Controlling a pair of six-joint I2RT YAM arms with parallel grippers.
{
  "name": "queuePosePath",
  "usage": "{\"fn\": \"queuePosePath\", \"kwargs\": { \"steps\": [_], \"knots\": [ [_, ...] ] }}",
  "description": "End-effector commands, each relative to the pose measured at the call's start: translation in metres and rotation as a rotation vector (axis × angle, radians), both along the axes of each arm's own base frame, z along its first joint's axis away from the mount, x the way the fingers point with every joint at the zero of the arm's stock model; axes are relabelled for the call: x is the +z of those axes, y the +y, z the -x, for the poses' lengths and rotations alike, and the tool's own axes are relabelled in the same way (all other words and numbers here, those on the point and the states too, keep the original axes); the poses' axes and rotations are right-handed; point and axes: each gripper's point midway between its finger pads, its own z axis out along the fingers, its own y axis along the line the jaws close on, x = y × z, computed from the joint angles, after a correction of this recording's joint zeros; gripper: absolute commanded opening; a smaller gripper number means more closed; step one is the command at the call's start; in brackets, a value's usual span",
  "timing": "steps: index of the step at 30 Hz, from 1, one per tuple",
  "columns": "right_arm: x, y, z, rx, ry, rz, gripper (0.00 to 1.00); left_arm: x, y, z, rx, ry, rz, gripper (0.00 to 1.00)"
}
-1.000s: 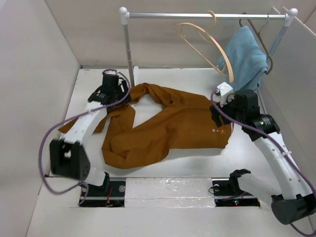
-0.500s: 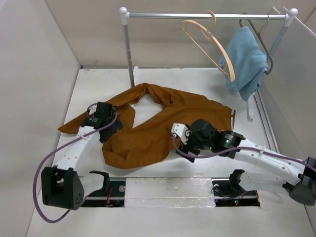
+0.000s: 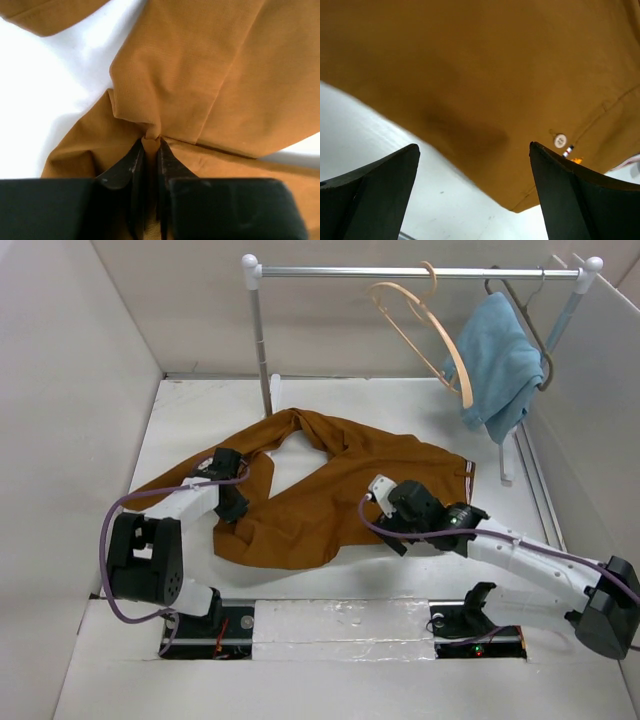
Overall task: Place the trousers on the hanger
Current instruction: Fold the trousers
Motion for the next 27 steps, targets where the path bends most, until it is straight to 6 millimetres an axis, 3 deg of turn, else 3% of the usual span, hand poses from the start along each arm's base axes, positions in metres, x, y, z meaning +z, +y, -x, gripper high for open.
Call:
{"fn": "queuePosePath", "kwargs": {
  "steps": [1, 4, 5, 7, 8, 9, 10, 11, 12, 13, 14, 15, 16, 17, 18, 19, 20, 21, 23, 24, 25, 27],
  "knots": [
    [-0.003, -0.01, -0.023, -0.09, -0.027, 0.036, 0.96, 0.001, -0.001, -0.013, -0.016, -0.061, 0.0, 0.0],
    [-0.013, -0.014, -0.036, -0.135, -0.004, 0.052, 0.89, 0.018, 0.002, -0.019, -0.02, -0.117, -0.016, 0.0],
    [-0.013, -0.013, -0.04, -0.148, -0.013, 0.044, 0.85, 0.036, 0.002, -0.028, -0.021, -0.173, -0.014, 0.0],
    [-0.004, -0.002, -0.048, -0.135, -0.037, -0.001, 0.34, 0.057, 0.004, -0.032, -0.026, -0.223, -0.025, 0.0],
    [0.003, 0.001, -0.05, -0.135, -0.046, -0.015, 0.14, 0.087, 0.005, -0.04, -0.024, -0.308, -0.023, 0.0],
    [0.007, 0.001, -0.042, -0.112, -0.031, 0.005, 0.0, 0.1, 0.006, -0.04, -0.025, -0.334, -0.025, 0.0],
    [0.015, 0.01, -0.031, -0.07, -0.032, 0.011, 0.0, 0.118, 0.01, -0.042, -0.025, -0.378, -0.044, 0.0],
    [0.046, 0.021, -0.025, -0.039, -0.069, -0.042, 0.0, 0.155, 0.011, -0.047, -0.021, -0.476, -0.04, 0.0],
    [0.072, 0.017, 0.009, 0.013, -0.037, -0.037, 0.0, 0.192, 0.019, -0.043, -0.005, -0.561, -0.067, 0.0],
    [0.071, 0.019, 0.012, 0.005, -0.023, -0.054, 0.0, 0.193, 0.023, -0.043, 0.006, -0.563, -0.084, 0.0],
    [0.104, 0.036, 0.029, 0.081, -0.036, -0.137, 0.0, 0.233, 0.027, -0.039, 0.001, -0.668, -0.094, 0.0],
    [0.121, 0.024, 0.05, 0.095, -0.01, -0.174, 0.0, 0.25, 0.032, -0.035, 0.008, -0.704, -0.117, 0.0],
    [0.136, 0.029, 0.068, 0.156, 0.037, -0.227, 0.0, 0.269, 0.045, -0.029, 0.045, -0.742, -0.171, 0.0],
    [0.178, 0.034, 0.084, 0.225, 0.025, -0.321, 0.0, 0.308, 0.053, -0.02, 0.065, -0.829, -0.192, 0.0],
    [0.186, 0.022, 0.102, 0.255, 0.08, -0.304, 0.0, 0.321, 0.061, -0.011, 0.082, -0.836, -0.228, 0.0],
    [0.204, 0.023, 0.117, 0.315, 0.119, -0.339, 0.0, 0.338, 0.074, -0.002, 0.124, -0.861, -0.281, 0.0],
    [0.223, 0.02, 0.127, 0.345, 0.124, -0.369, 0.0, 0.372, 0.081, 0.01, 0.155, -0.932, -0.295, 0.0],
    [0.269, 0.011, 0.134, 0.374, 0.072, -0.47, 0.0, 0.386, 0.09, 0.021, 0.158, -0.939, -0.346, 0.0],
    [0.304, 0.01, 0.139, 0.42, 0.022, -0.561, 0.0, 0.425, 0.103, 0.038, 0.192, -1.004, -0.402, 0.0],
    [0.313, 0.007, 0.137, 0.426, -0.012, -0.574, 0.0, 0.432, 0.105, 0.042, 0.184, -1.0, -0.431, 0.0],
    [0.314, 0.003, 0.123, 0.367, -0.066, -0.544, 0.0, 0.437, 0.108, 0.044, 0.197, -1.0, -0.452, 0.0],
    [0.302, 0.007, 0.104, 0.338, -0.106, -0.45, 0.0, 0.441, 0.102, 0.032, 0.17, -0.995, -0.453, 0.0]
  ]
}}
